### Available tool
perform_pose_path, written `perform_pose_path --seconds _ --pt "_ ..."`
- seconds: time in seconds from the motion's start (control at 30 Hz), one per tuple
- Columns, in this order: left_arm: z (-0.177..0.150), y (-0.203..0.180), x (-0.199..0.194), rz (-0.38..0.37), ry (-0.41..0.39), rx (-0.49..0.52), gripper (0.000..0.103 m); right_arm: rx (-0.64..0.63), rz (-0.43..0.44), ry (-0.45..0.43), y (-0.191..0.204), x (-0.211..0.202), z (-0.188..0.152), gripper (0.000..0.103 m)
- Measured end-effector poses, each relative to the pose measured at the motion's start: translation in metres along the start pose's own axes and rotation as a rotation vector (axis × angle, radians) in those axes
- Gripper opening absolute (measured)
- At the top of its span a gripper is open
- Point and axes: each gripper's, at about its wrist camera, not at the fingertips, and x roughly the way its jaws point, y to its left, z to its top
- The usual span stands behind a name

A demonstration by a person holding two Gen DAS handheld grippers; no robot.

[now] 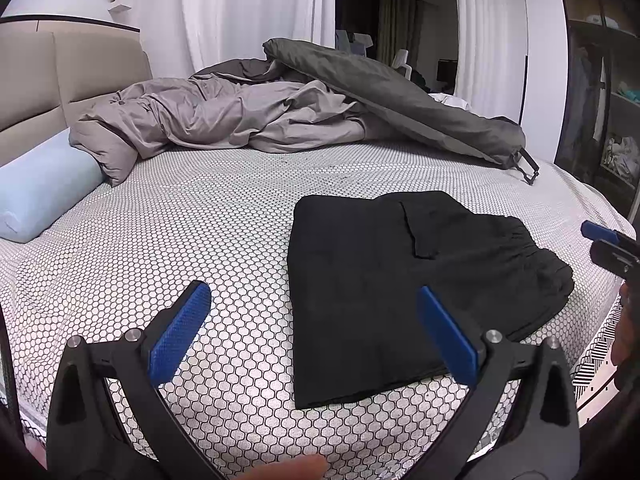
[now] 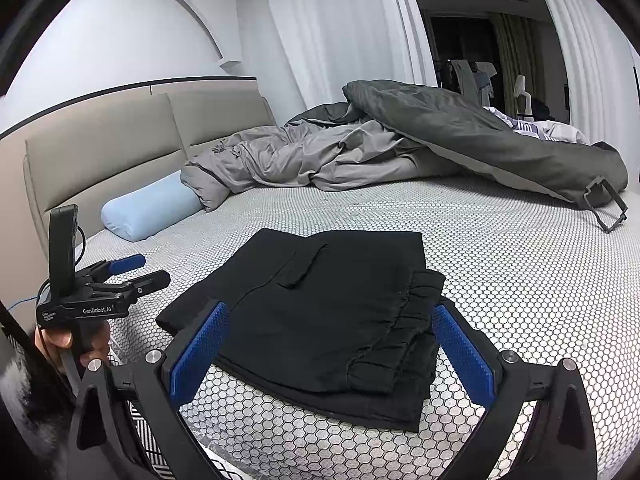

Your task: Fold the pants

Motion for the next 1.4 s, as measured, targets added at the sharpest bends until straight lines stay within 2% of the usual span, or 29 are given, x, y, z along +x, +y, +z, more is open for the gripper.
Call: perform_pose_path --seconds 1.4 --pt "-0.003 0.021 0.007 -0.029 0.008 0.013 0.102 -0.03 -0.019 0.051 0.009 0.013 -0.006 0.103"
